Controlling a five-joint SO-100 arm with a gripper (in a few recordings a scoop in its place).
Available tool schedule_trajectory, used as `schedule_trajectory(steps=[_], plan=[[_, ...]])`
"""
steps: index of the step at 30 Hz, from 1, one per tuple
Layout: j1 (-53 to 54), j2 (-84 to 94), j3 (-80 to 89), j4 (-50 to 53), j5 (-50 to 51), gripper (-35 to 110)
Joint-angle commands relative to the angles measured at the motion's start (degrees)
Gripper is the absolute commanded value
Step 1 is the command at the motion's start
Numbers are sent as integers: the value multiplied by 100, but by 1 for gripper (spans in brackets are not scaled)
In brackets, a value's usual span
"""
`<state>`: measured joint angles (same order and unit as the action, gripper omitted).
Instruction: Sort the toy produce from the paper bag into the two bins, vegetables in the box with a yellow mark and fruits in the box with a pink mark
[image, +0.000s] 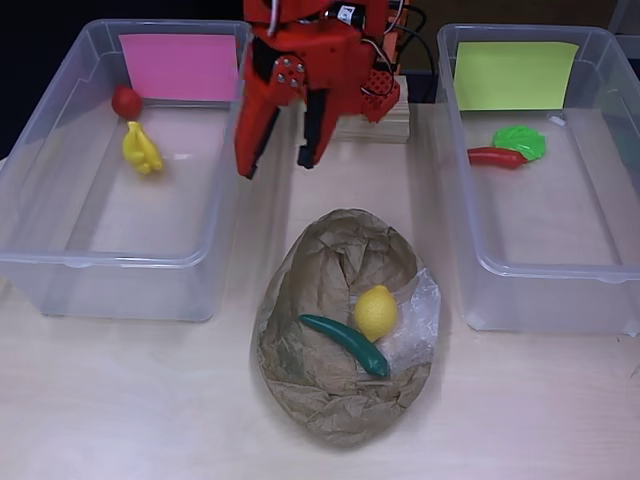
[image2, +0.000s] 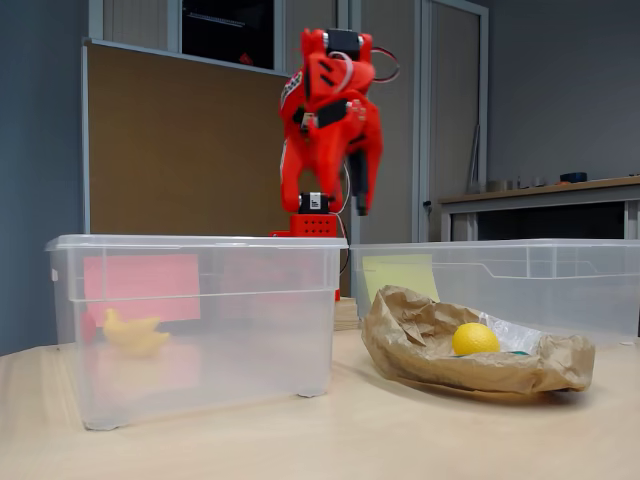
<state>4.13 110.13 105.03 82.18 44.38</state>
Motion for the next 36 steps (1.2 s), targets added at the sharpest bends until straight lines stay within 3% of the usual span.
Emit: schedule_trajectory(steps=[1,7,12,20,36], plan=[[-501,-343,-62,-325,334,29],[-1107,-1503,-35,-1292,1872,29],[-1485,-2303,-264,-2145,3823,29],[-1775,-2751,-527,-2522,5915,29],[-1907,-4034,-255,-4289,6293,33]])
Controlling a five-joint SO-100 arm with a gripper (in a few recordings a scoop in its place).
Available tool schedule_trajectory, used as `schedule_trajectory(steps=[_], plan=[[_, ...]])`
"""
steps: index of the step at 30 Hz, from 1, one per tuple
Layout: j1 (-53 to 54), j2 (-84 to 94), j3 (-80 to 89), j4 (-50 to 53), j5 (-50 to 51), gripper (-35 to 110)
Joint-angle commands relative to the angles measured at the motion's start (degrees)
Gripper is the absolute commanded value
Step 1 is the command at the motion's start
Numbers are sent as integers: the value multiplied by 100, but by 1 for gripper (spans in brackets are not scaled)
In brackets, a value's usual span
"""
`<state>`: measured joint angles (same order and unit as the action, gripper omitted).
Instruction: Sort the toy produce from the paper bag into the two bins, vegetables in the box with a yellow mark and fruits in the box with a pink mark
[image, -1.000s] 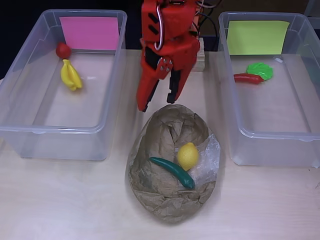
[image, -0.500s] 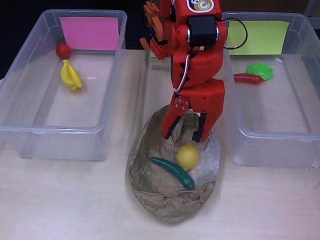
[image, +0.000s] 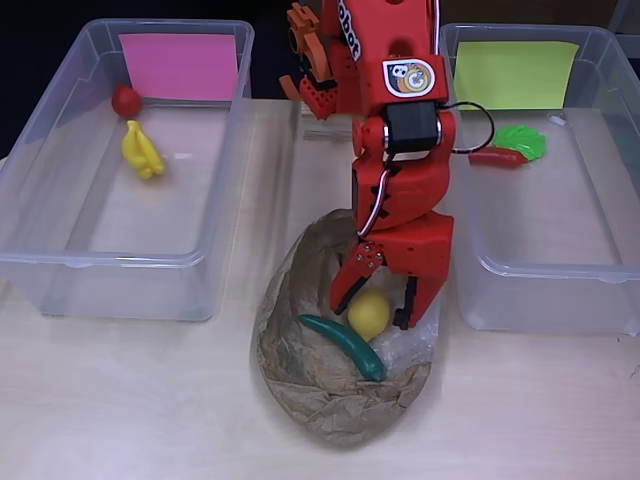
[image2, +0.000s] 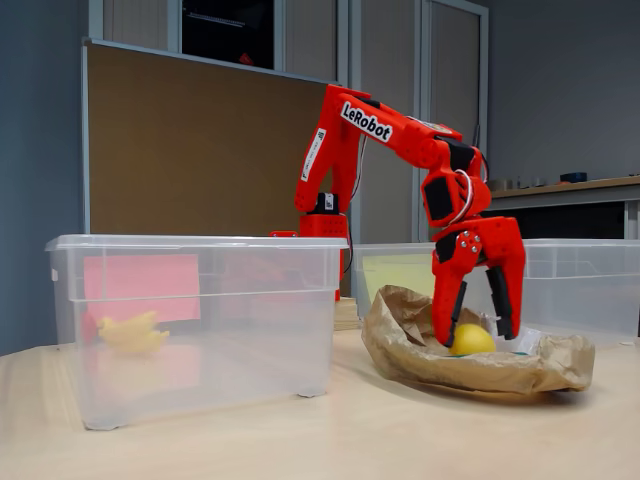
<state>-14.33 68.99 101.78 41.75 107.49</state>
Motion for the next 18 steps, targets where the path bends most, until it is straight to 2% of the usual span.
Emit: schedule_trajectory(steps=[1,6,13,18], plan=[[-53,70,114,-272,-35,32],[35,202,211,123,-352,27],[246,747,264,1081,-1468,15],[439,1046,88,1626,-2435,15]])
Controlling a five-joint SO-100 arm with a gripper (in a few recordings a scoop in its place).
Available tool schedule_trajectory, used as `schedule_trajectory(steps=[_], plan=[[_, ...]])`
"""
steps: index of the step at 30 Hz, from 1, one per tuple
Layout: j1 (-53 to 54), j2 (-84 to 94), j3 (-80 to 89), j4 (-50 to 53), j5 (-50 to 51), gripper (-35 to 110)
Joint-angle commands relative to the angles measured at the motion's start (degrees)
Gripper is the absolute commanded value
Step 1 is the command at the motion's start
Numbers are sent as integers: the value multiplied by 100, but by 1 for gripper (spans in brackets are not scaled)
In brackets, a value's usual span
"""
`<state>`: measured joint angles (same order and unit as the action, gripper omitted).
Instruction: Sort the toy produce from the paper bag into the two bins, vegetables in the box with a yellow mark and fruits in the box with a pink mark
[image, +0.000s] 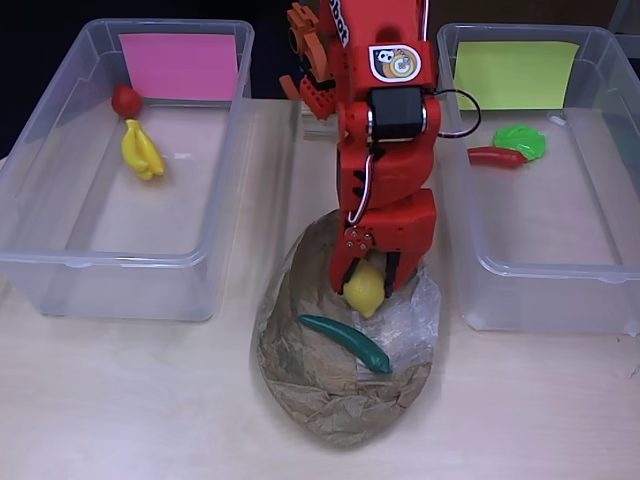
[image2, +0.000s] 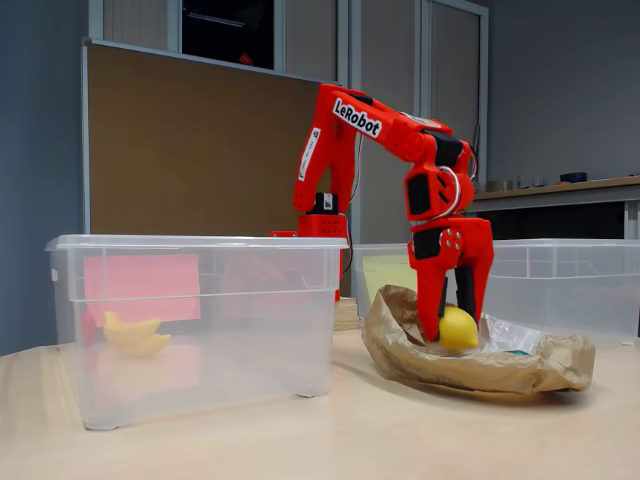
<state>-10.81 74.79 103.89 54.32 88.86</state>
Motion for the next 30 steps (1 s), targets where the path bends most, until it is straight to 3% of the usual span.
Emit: schedule_trajectory(steps=[1,10,18,25,30], plan=[[149,562,-246,536,-888,16],[1151,2285,-870,1731,-3595,16],[3762,3841,-246,2988,-3621,16],[6275,3735,70,3190,-3744,17],[7479,3700,378,3076,-4122,19]])
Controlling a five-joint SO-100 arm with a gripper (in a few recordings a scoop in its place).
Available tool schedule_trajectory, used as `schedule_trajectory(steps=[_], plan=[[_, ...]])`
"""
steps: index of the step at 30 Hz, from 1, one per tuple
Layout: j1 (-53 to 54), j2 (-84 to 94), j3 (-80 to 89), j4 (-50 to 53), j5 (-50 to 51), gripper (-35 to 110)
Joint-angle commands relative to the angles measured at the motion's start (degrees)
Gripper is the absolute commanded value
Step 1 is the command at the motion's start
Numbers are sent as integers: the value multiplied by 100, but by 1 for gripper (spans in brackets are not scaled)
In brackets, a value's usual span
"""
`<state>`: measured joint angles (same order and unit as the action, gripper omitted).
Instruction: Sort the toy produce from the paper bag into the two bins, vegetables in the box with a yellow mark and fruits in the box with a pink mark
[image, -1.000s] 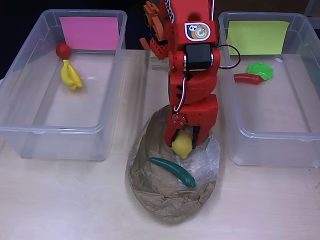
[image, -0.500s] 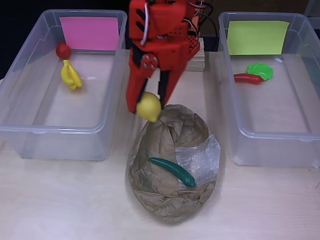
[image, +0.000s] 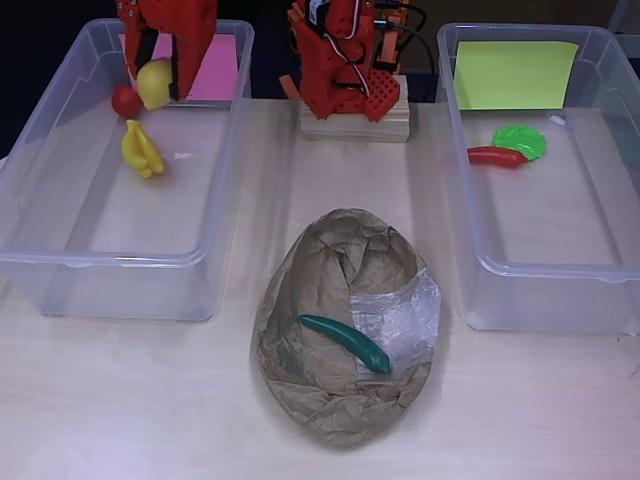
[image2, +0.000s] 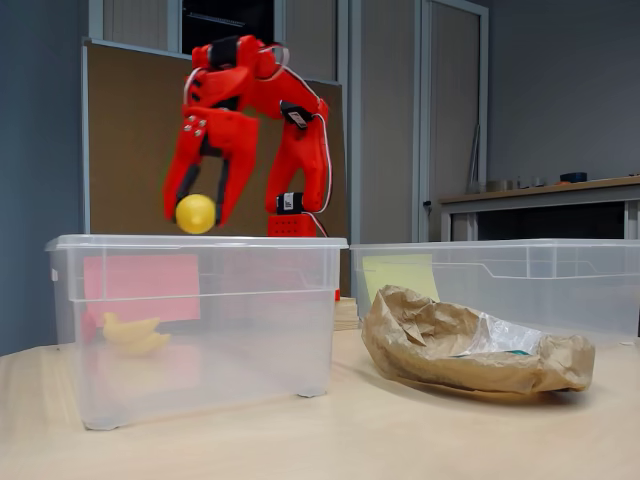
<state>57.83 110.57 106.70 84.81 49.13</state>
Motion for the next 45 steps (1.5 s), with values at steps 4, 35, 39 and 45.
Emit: schedule_trajectory(steps=[4,35,39,45], plan=[[1107,272,422,-193,-202,19],[1688,967,1775,-264,-378,43],[1661,800,1512,-97,-475,45],[1310,439,853,176,-510,46]])
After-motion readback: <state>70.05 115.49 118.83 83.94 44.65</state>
